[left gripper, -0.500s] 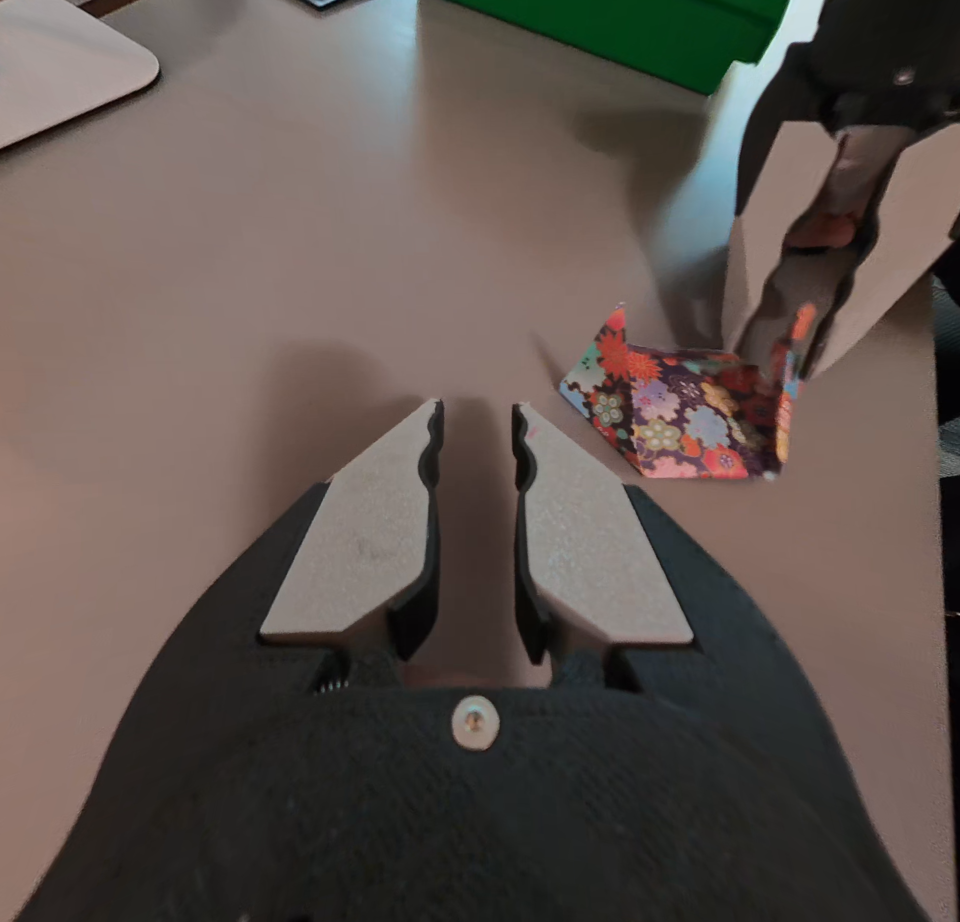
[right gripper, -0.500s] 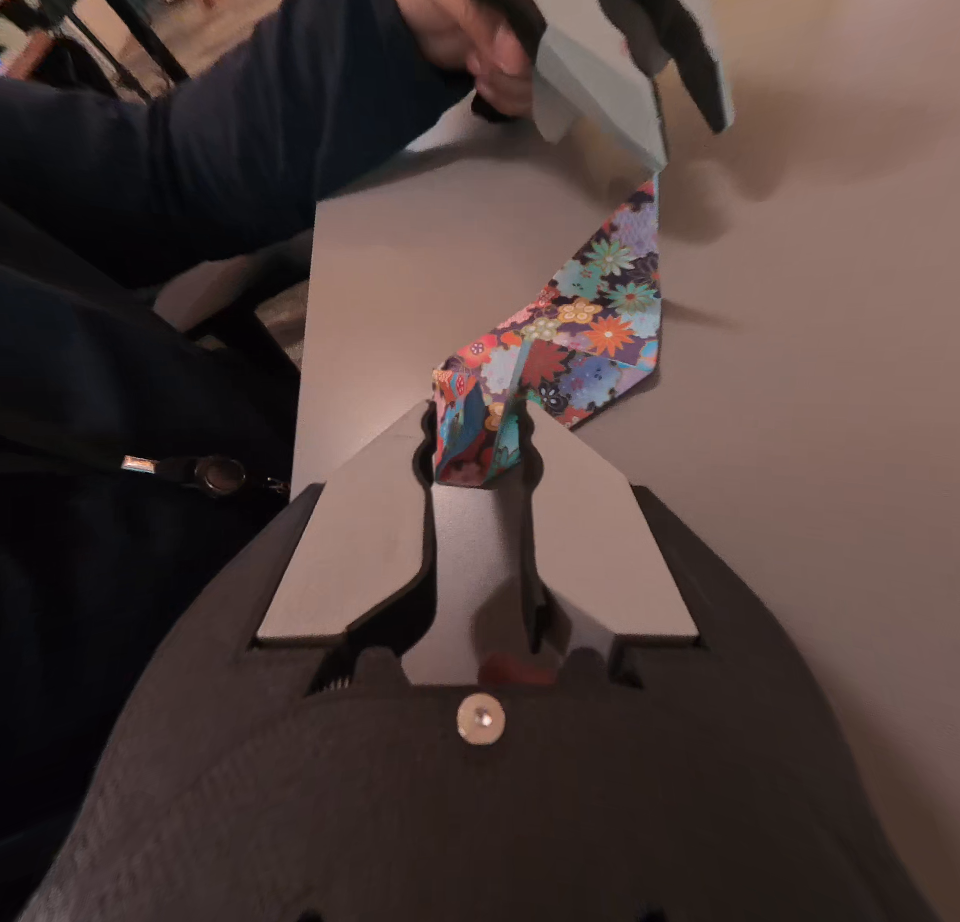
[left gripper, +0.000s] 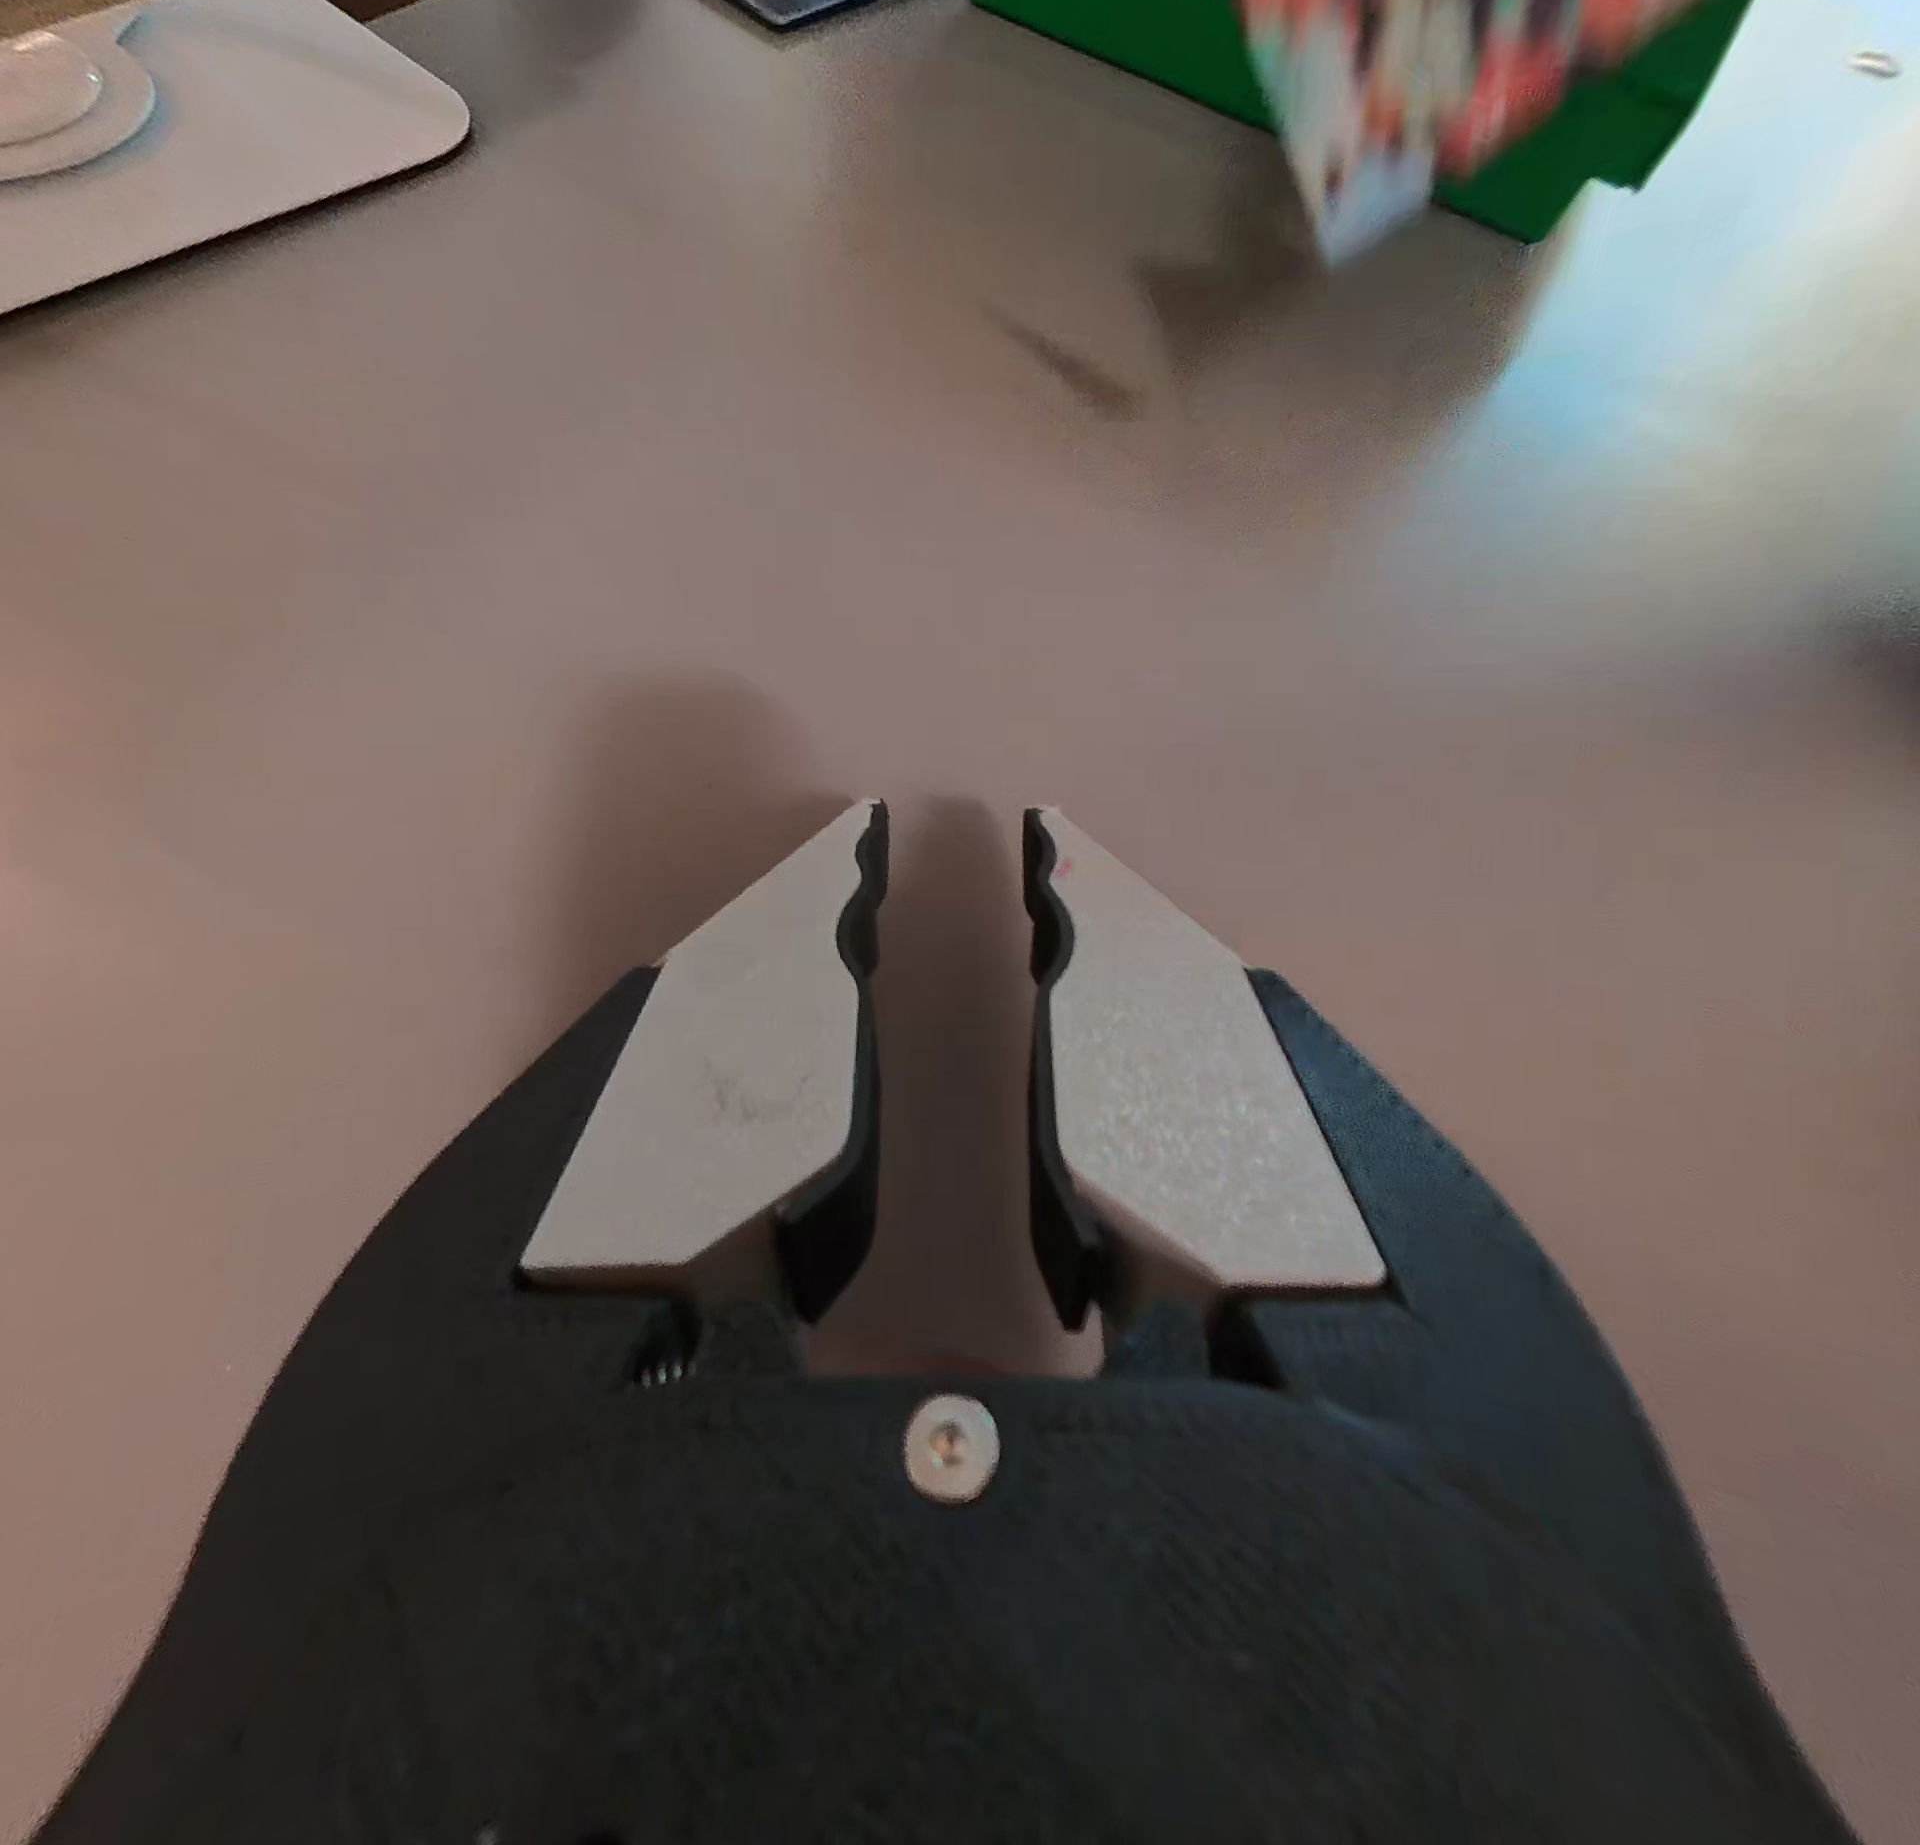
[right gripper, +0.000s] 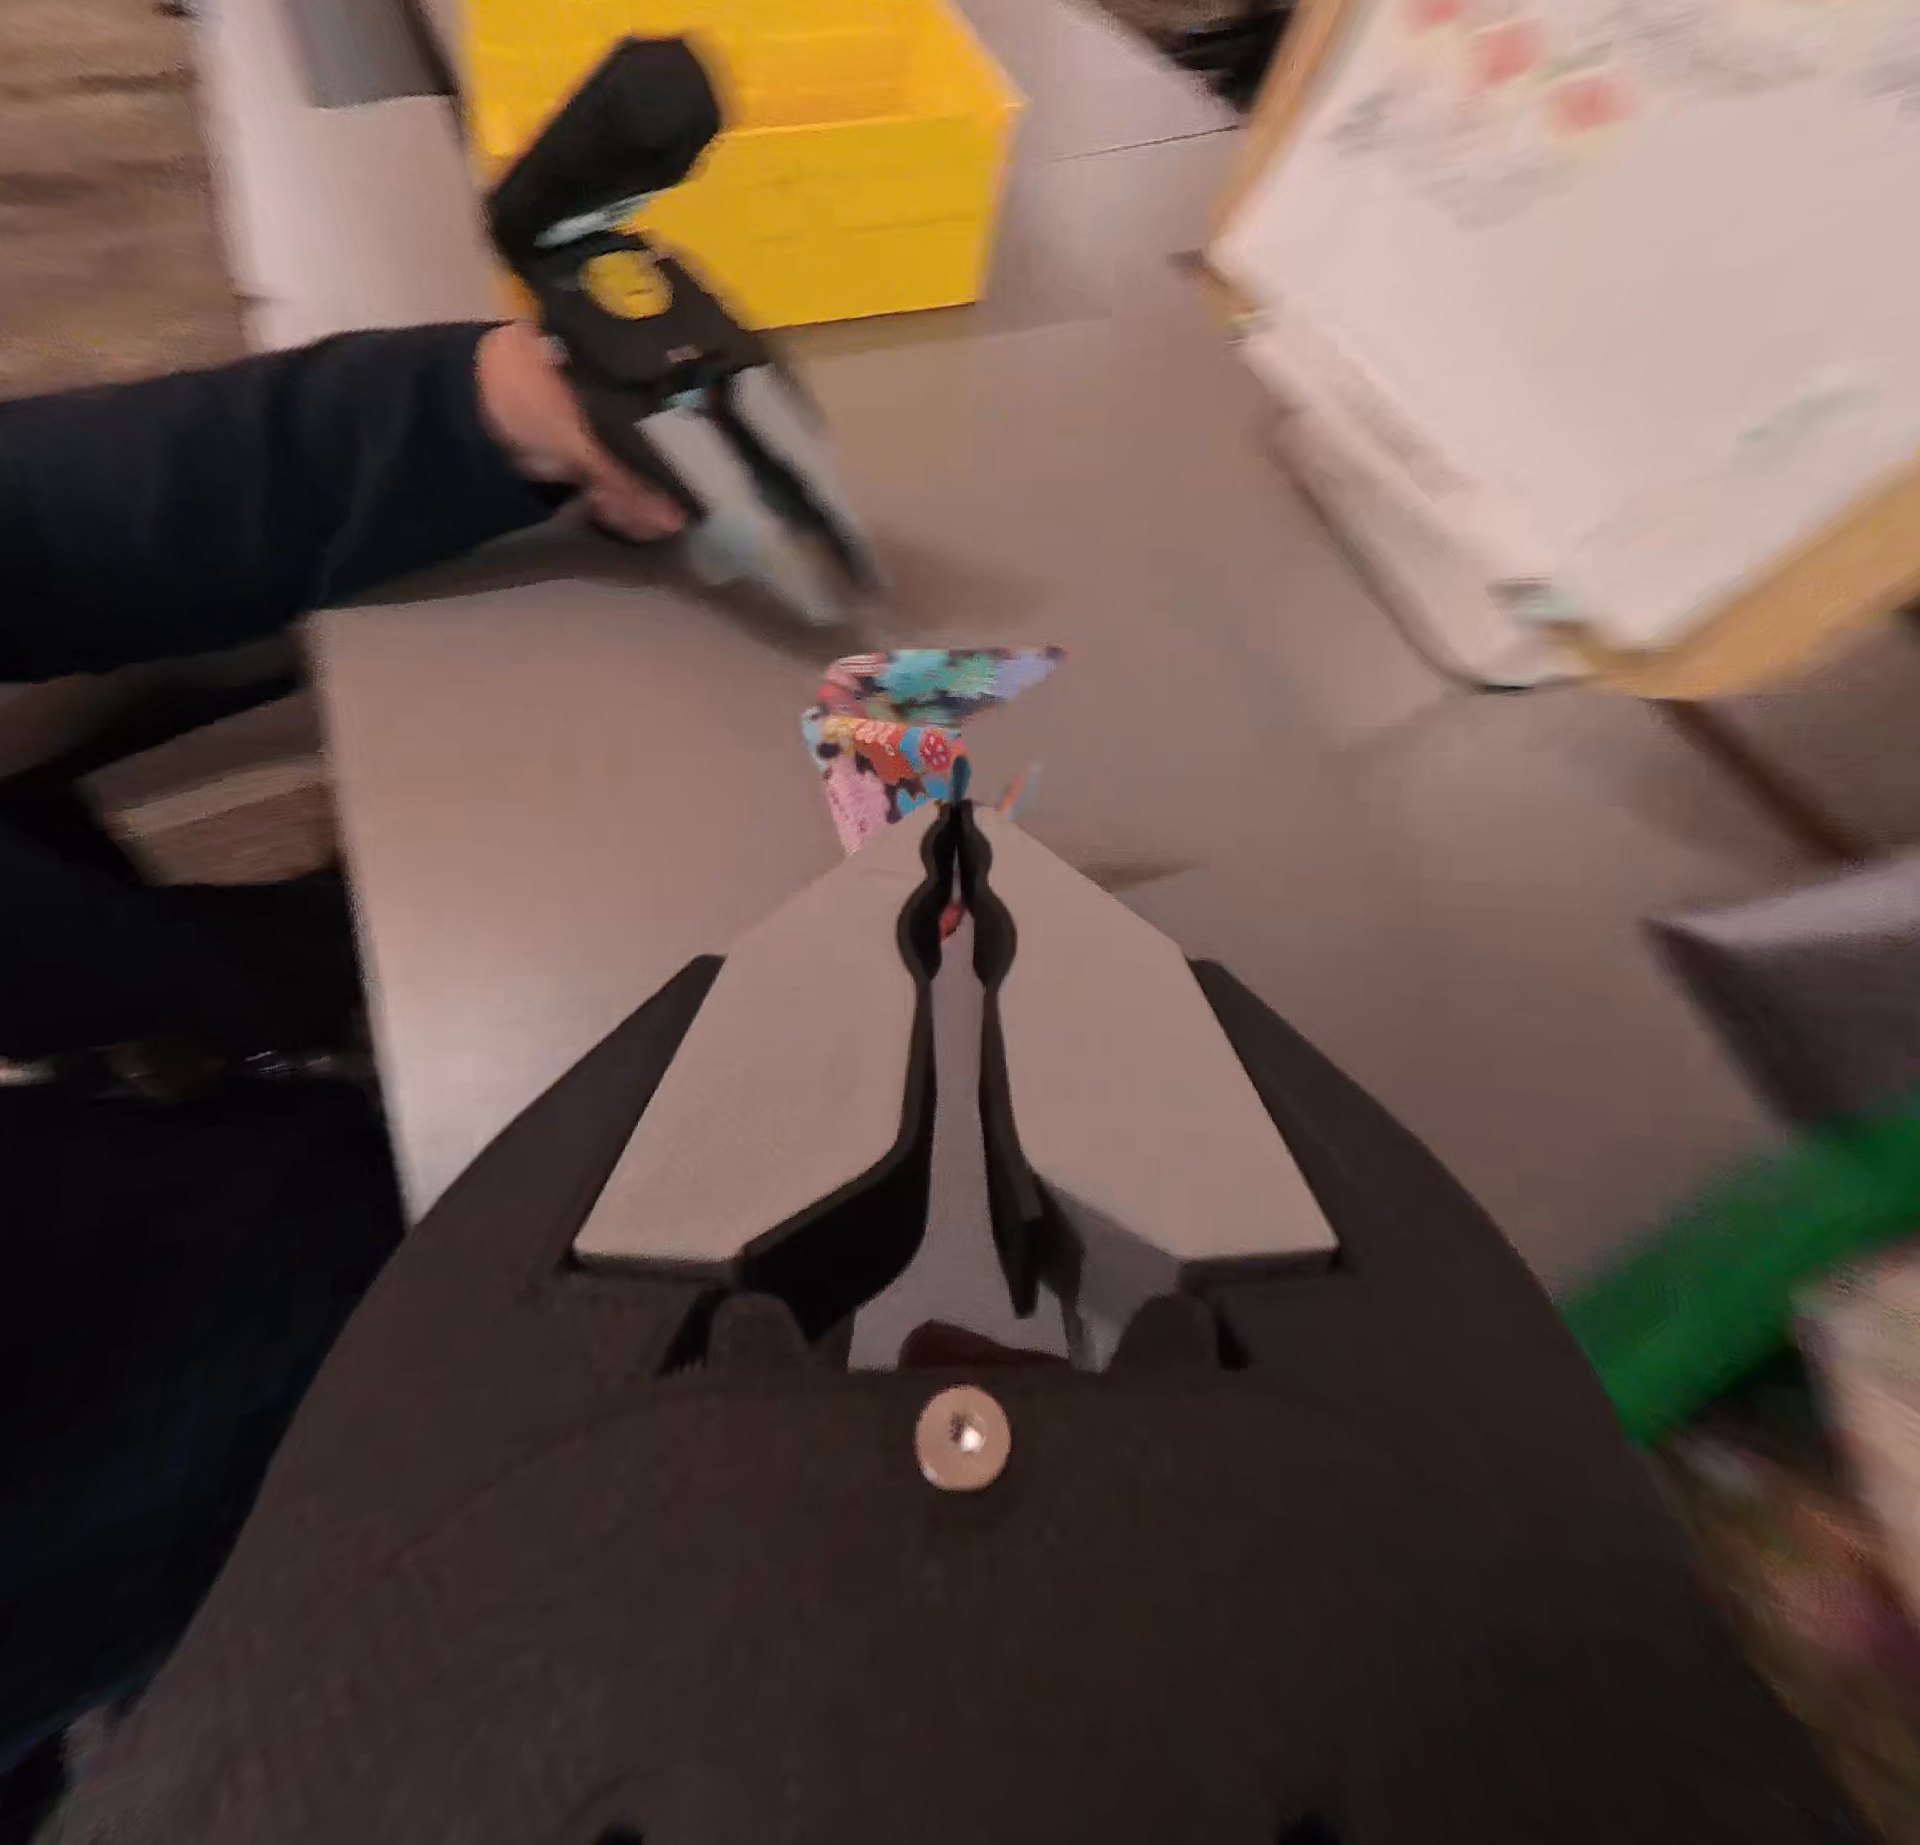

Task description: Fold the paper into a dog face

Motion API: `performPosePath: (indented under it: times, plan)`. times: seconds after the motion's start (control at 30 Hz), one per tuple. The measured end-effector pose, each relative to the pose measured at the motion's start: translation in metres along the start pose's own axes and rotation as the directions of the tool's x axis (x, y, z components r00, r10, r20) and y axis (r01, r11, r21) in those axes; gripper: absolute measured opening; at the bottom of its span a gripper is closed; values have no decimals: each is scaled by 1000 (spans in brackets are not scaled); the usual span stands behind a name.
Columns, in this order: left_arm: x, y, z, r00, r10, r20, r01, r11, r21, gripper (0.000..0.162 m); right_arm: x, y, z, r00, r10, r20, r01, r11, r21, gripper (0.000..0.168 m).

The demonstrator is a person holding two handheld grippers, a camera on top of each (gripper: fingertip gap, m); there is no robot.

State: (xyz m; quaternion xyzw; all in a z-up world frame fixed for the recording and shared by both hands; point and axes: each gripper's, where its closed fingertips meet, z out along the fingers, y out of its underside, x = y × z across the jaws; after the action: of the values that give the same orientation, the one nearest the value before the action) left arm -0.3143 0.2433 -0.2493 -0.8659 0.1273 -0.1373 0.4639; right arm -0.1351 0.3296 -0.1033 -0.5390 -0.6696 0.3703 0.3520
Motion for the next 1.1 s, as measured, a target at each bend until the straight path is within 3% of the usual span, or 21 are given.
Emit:
performPosePath:
  times: [0.13, 0.23, 0.43, 0.47, 0.5, 0.53, 0.7, 0.8, 0.97, 1.1]
  plan:
    - [3, -4, 1, 1000, 12, 8, -12, 1000, 13, 23, 98, -37, -73, 961, 69, -267, -66, 998, 21, 0]
    - [5, -2, 4, 999, 38, 13, -38, 999, -5, 23, 155, -41, -105, 905, 88, -415, -99, 995, -5, 0]
    - [3, 3, 4, 998, 50, 21, -50, 998, -30, 23, 222, 33, -96, 812, 191, -552, -327, 932, -159, 0]
    - [3, 4, 4, 999, 46, 21, -45, 999, -30, 23, 226, 48, -93, 798, 232, -557, -388, 904, -179, 2]
    - [3, 4, 4, 999, 42, 21, -42, 999, -31, 23, 229, 56, -90, 787, 271, -555, -436, 880, -188, 16]
    - [2, 4, 4, 999, 40, 22, -39, 999, -32, 23, 227, 57, -88, 786, 304, -538, -458, 871, -179, 32]
    - [2, 7, 5, 998, 55, 41, -53, 997, -53, 23, 208, 1, -92, 818, 299, -492, -351, 936, -15, 37]
    - [1, 9, 8, 996, 64, 64, -60, 996, -63, 23, 176, -30, -78, 862, 273, -427, -277, 959, 55, 53]
    - [-8, 5, 8, 991, 59, 121, -54, 998, -42, 24, 91, -48, -4, 956, 233, -179, -219, 971, 93, 68]
    - [-15, 2, 7, 986, 39, 159, -36, 999, -22, 27, 45, 0, 81, 974, 203, -103, -210, 975, -68, 52]
